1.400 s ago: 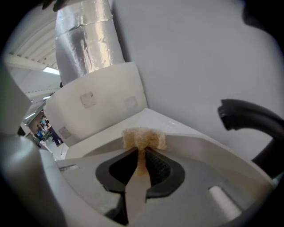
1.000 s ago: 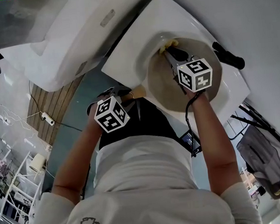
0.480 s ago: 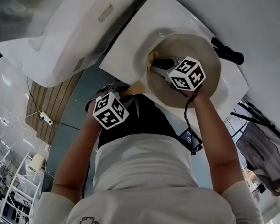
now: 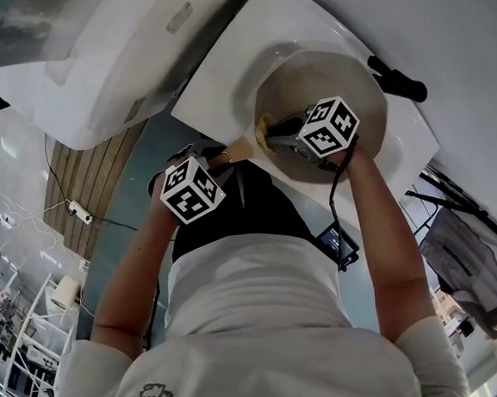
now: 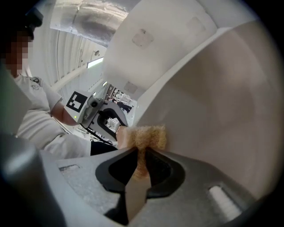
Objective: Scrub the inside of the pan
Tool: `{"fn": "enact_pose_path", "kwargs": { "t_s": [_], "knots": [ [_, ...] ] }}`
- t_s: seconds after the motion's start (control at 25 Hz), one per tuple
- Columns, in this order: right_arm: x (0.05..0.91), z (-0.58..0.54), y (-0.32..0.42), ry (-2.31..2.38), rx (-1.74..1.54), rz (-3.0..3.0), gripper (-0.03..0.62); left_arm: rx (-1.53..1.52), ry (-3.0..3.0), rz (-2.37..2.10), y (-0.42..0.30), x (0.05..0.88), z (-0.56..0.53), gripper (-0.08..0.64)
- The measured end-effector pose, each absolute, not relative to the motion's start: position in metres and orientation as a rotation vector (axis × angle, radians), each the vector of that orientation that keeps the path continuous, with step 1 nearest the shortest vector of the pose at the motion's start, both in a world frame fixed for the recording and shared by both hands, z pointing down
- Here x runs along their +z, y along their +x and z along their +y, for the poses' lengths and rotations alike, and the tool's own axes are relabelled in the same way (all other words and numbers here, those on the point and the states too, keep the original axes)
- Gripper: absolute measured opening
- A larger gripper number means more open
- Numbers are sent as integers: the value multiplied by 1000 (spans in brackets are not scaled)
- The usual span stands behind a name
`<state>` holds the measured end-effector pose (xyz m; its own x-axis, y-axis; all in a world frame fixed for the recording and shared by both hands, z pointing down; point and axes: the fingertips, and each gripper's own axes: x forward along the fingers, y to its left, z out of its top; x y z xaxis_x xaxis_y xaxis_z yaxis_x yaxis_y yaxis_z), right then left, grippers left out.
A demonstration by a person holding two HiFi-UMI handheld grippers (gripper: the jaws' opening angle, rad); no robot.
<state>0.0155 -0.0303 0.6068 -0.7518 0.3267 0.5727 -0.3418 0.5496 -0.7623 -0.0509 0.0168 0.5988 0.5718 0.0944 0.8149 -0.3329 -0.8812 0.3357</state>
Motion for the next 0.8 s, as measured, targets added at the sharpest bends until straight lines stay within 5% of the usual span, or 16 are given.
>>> {"fn": "enact_pose_path", "kwargs": {
  "t_s": [0.8],
  "knots": [
    [608,49,101,-314,1301,-1537,67,1245,2337,-223,-50,599,19,156]
  ]
}}
